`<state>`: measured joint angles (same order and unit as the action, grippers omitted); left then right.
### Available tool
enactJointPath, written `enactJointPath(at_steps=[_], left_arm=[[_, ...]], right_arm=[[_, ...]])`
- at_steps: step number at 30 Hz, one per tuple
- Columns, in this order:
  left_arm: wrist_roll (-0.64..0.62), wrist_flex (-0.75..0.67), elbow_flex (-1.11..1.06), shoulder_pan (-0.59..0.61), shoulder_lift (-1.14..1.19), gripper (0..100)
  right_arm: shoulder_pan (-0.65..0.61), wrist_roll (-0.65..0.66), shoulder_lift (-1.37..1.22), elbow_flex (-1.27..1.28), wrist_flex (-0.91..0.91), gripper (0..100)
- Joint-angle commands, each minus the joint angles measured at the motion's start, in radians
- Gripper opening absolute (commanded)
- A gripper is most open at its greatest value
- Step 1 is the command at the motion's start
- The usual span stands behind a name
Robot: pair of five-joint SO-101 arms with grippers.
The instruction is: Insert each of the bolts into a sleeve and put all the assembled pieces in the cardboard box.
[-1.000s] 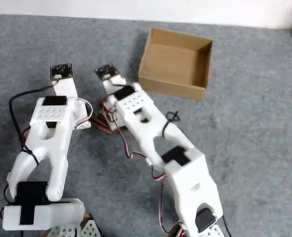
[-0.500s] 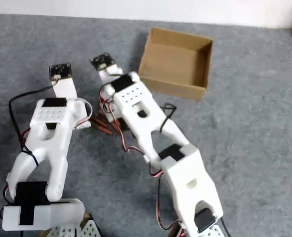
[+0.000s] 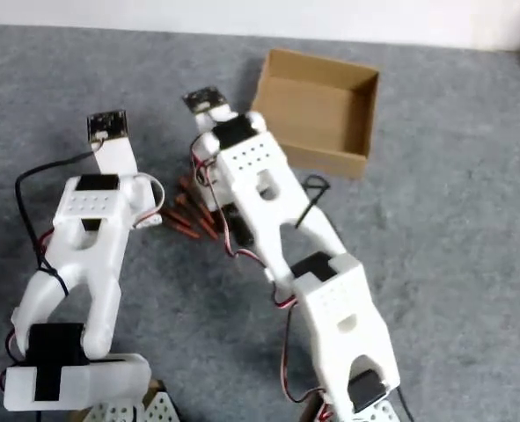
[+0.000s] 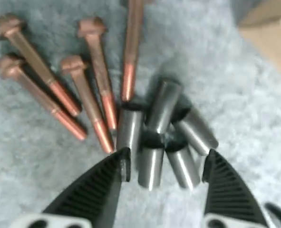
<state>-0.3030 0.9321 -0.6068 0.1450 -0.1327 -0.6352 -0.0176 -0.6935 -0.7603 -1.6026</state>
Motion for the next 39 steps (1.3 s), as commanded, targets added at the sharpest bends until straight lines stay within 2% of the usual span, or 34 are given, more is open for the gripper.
enactJointPath(at_steps=[1, 9, 19, 30, 39], left_arm=[[-0.003, -0.018, 0.007, 0.008, -0.002, 1], [-0.003, -0.018, 0.007, 0.005, -0.002, 1], [-0.003, -0.018, 0.007, 0.002, -0.002, 1], [-0.003, -0.017, 0.007, 0.004, -0.002, 1], [-0.003, -0.015, 0.007, 0.005, -0.002, 1]], right_arm=[[0.042, -0.023, 0.016, -0.038, -0.039, 21.4], [0.076, -0.025, 0.012, -0.005, -0.124, 20.4], [0.081, -0.025, 0.013, 0.286, 0.059, 20.4], [0.082, -0.017, 0.012, 0.300, 0.185, 20.4], [0.065, -0.023, -0.081, 0.292, 0.203, 14.1]])
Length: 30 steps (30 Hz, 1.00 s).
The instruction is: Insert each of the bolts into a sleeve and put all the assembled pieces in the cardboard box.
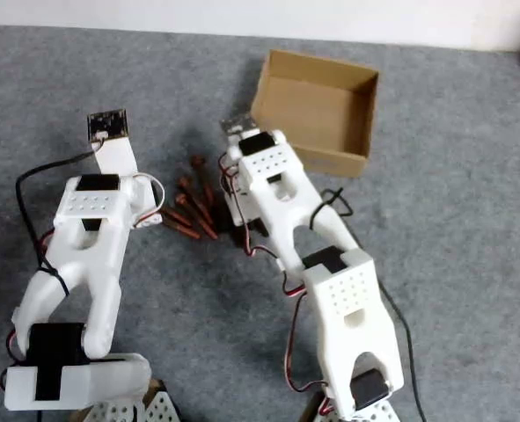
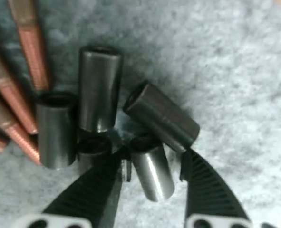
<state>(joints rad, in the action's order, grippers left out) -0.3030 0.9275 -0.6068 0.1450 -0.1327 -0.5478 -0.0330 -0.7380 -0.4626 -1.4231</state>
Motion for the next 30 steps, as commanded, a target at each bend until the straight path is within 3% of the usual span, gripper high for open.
enactJointPath(at_steps=[1, 4, 7, 13, 23, 30], left_arm=[[-0.003, -0.011, 0.007, 0.005, -0.002, 1], [-0.003, -0.011, 0.007, 0.007, -0.002, 1], [-0.005, -0.011, 0.007, 0.004, -0.002, 1], [-0.008, -0.018, 0.008, -0.025, -0.002, 1], [-0.006, -0.064, 0.070, -0.042, 0.097, 1], [-0.009, 0.084, 0.280, -0.087, 0.315, 1]], right_arm=[[-0.025, -0.008, -0.061, -0.005, 0.021, 13.8], [-0.027, -0.003, -0.105, -0.010, 0.016, 10.9], [-0.024, -0.008, -0.094, -0.035, -0.008, 0.0], [-0.022, -0.008, -0.025, -0.073, -0.140, 0.5], [0.008, -0.003, 0.249, 0.038, -0.150, 0.5], [0.090, 0.031, 0.466, 0.202, -0.062, 0.5]])
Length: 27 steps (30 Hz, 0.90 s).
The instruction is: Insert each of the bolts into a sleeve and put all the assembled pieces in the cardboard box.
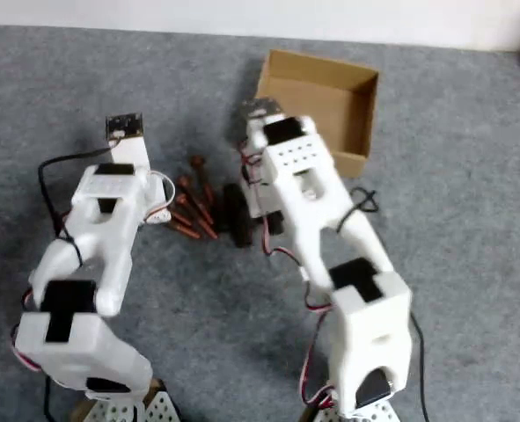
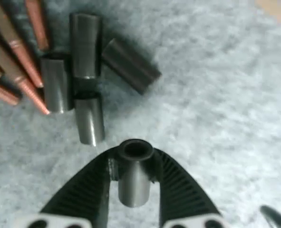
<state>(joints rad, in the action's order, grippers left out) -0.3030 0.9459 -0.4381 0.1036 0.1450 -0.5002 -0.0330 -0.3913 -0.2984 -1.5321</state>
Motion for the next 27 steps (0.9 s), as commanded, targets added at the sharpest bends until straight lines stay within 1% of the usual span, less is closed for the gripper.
enactJointPath(at_steps=[1, 4, 8, 10, 12, 16, 18, 21, 25, 27], left_arm=[[-0.009, 0.080, 0.139, -0.050, 0.059, 1], [-0.008, 0.089, 0.191, -0.048, 0.102, 2], [-0.008, 0.095, 0.202, -0.053, 0.119, 14], [-0.008, 0.097, 0.205, -0.054, 0.119, 17], [-0.009, 0.114, 0.209, -0.054, 0.117, 16], [-0.009, 0.235, 0.254, -0.084, 0.064, 16], [-0.009, 0.261, 0.251, -0.097, 0.018, 16], [-0.009, 0.258, 0.237, -0.128, -0.015, 16], [-0.009, 0.256, 0.242, -0.160, 0.015, 16], [-0.011, 0.210, 0.236, -0.153, 0.047, 16]], right_arm=[[0.048, 0.048, 0.139, 0.061, 0.065, 0.5], [0.056, 0.066, 0.174, 0.102, 0.097, 0.5], [0.061, 0.068, 0.177, 0.108, 0.108, 0.5], [0.061, 0.069, 0.177, 0.108, 0.108, 0.5], [0.061, 0.069, 0.177, 0.108, 0.108, 0.5], [0.061, 0.069, 0.177, 0.108, 0.108, 0.5], [0.061, 0.069, 0.177, 0.114, 0.131, 0.5], [0.061, 0.069, 0.176, 0.116, 0.162, 0.5], [0.061, 0.069, 0.176, 0.116, 0.160, 0.5], [0.061, 0.069, 0.176, 0.116, 0.160, 0.5]])
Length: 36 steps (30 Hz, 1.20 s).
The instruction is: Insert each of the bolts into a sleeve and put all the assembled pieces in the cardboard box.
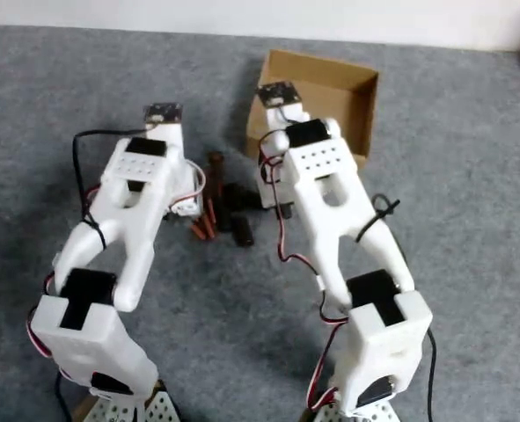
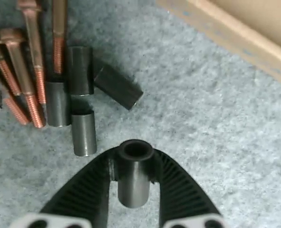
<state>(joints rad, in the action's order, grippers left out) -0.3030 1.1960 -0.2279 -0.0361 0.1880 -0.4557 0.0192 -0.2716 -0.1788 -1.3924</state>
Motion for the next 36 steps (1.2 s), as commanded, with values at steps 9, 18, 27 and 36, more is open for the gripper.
enactJointPath(at_steps=[9, 18, 27, 36], left_arm=[[-0.129, -0.091, 0.076, 0.042, 0.188, 16], [-0.181, -0.092, 0.073, 0.143, 0.193, 16], [-0.192, -0.091, 0.068, 0.182, 0.197, 16], [-0.193, -0.060, 0.067, 0.170, 0.200, 16]], right_arm=[[0.016, 0.017, 0.056, -0.002, 0.022, 0.5], [0.016, 0.017, 0.056, -0.002, 0.022, 0.5], [0.016, 0.017, 0.056, -0.002, 0.022, 0.5], [0.016, 0.017, 0.054, -0.002, 0.024, 0.5]])
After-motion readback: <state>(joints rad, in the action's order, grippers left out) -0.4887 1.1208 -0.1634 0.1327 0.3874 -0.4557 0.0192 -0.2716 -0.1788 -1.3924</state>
